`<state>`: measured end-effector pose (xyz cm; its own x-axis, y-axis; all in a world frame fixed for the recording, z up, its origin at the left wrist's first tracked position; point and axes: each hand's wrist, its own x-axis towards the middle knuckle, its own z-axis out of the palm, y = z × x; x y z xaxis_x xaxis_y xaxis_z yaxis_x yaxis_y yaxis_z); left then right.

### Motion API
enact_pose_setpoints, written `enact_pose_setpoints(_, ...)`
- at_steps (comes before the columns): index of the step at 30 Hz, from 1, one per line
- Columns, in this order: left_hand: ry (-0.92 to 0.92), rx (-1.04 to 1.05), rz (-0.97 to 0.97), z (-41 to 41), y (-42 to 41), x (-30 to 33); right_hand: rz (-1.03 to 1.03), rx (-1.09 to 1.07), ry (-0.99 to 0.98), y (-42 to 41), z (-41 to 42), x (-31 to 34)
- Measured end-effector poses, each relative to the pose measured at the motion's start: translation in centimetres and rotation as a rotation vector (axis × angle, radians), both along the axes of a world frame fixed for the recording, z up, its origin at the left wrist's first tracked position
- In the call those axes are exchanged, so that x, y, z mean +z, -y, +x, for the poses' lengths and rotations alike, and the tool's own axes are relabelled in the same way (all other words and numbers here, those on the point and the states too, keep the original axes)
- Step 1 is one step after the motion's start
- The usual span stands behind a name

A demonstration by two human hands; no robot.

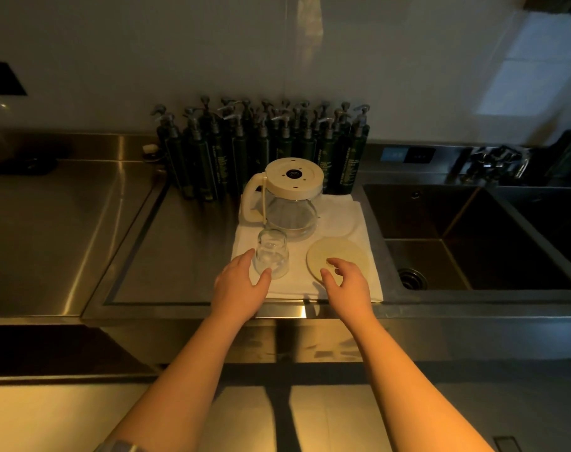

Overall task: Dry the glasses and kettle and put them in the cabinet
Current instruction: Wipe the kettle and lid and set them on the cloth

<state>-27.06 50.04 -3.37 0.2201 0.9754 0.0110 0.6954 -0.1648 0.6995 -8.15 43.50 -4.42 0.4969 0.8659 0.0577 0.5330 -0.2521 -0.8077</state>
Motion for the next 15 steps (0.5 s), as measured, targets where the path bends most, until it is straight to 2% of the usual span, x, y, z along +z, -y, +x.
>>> enact_pose_setpoints(15, 0.007, -0.019, -0.022, 0.24, -0.45, 0.29, 0.002, -0.015, -0.010, -0.43, -0.07, -0.02)
